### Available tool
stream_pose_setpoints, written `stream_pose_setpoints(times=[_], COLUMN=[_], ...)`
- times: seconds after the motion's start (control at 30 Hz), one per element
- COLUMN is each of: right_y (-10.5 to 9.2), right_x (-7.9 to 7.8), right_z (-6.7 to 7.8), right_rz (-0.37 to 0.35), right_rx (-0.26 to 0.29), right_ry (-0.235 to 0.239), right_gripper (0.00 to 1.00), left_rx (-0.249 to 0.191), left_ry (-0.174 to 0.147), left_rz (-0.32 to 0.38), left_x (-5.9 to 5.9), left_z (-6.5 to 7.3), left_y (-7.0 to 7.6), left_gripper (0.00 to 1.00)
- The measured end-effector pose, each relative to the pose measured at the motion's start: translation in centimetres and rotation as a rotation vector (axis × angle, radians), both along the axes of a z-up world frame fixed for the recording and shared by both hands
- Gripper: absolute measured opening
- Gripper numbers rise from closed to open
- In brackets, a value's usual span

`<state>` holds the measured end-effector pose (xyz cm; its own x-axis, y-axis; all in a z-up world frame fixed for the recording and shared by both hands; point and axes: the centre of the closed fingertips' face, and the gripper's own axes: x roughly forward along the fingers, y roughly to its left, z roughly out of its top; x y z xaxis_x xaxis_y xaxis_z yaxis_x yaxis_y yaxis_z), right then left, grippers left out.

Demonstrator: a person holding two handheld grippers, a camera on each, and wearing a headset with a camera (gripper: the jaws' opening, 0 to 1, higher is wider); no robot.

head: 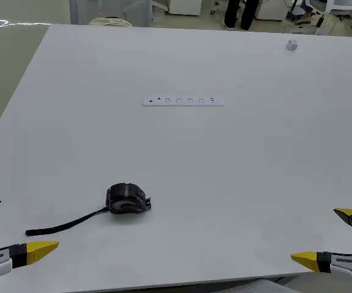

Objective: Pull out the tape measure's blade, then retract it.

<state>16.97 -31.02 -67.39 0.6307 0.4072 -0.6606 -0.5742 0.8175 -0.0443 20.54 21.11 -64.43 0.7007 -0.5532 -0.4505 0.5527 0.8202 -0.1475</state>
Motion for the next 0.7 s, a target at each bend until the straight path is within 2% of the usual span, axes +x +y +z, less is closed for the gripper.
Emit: stream_pose_setpoints(times=[0.43, 0.7], right_y=[0.43, 0.61], right_x=[0.35, 0.5], right_z=[0.17, 0.21], right_rz=[0.014, 0.021], right_rx=[-0.004, -0.006], right_ry=[-0.001, -0.009], right_gripper=[1.0, 1.0], left_rx=[-0.006, -0.006], left_ry=[0.008, 0.008], left_rz=[0.015, -0.002], left_x=[-0.18, -0.31], left_z=[-0.38, -0.29], left_y=[0.07, -0.26], left_gripper=[1.0, 1.0])
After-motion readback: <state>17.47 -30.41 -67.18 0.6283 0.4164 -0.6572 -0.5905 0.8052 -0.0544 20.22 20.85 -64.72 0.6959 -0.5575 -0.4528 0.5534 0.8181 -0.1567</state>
